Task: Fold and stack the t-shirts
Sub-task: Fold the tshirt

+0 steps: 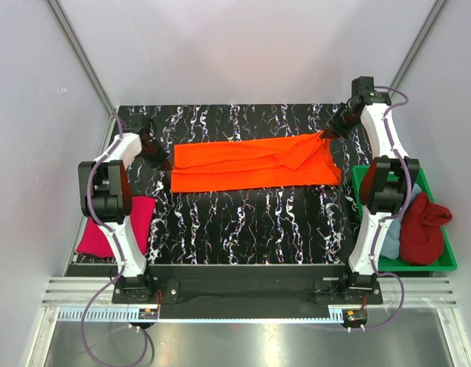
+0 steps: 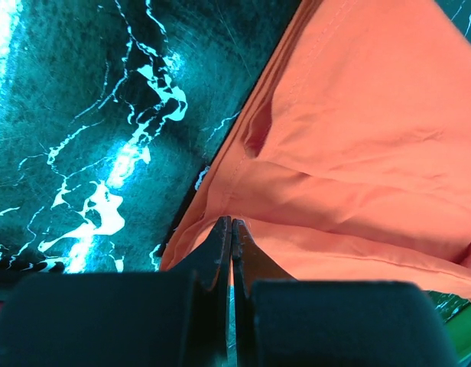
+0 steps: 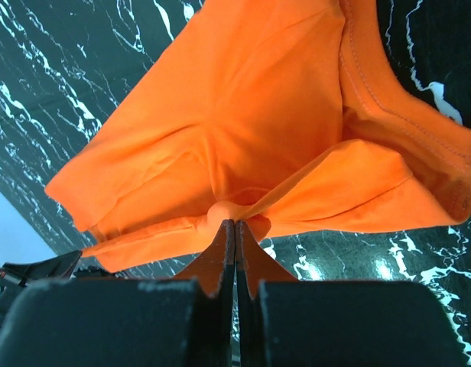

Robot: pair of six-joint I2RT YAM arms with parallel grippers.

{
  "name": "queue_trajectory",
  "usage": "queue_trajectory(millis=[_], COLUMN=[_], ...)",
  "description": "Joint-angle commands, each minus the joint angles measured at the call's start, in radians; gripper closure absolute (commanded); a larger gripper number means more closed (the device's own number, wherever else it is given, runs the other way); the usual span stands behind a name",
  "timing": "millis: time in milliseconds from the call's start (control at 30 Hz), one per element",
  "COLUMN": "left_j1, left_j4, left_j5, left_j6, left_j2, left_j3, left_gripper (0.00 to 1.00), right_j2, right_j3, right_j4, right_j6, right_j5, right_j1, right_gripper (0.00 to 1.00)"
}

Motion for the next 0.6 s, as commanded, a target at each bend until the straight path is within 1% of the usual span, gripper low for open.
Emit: queue_trajectory(millis=[0, 133, 367, 567], left_j1=[0.013, 0.013, 0.012, 0.012], left_j4=[0.006, 0.011, 0.017, 0.017], left_j5=[0.007, 0.008, 0.019, 0.036], left_j6=[-0.005, -0.014, -0.023, -0.023], left_j2=[-0.033, -0.024, 0.022, 0.053], left_j3=[-0.004, -0.002, 0.045, 0.065], left_gripper=[1.00, 1.00, 1.00, 1.00], right_j2=[-0.031, -0.028, 0.053, 0.114], right_j3=[0.003, 0.015, 0.138, 0.172], right_j4=[-0.011, -0.009, -0.031, -0.045], right_j6=[0.005, 0.009, 0.008, -0.001], right_j5=[-0.047, -0.046, -0.044, -0.050], right_j1=[-0.008, -0.011, -0.031, -0.034], right_gripper=[1.00, 1.00, 1.00, 1.00])
